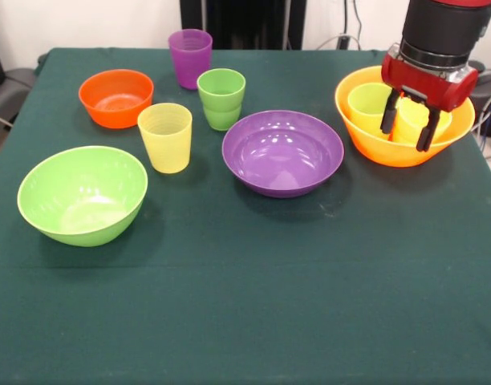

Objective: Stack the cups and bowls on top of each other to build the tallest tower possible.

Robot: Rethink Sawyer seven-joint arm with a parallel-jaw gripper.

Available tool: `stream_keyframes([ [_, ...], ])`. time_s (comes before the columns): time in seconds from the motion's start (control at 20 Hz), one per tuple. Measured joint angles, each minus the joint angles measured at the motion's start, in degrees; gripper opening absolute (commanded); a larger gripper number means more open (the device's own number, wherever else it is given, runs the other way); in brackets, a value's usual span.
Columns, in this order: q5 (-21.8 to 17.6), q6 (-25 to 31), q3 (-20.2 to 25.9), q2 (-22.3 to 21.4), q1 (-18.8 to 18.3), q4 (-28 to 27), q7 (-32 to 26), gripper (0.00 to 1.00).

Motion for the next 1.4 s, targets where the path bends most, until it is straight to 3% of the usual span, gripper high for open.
stream_keyframes([
  [0.6,2.11,-0.02,0.01,0.68,0.14,0.78,0.00,1.00],
  [1.4,10.16,-5.27,1.03,1.59,0.14,6.76,0.00,1.00],
])
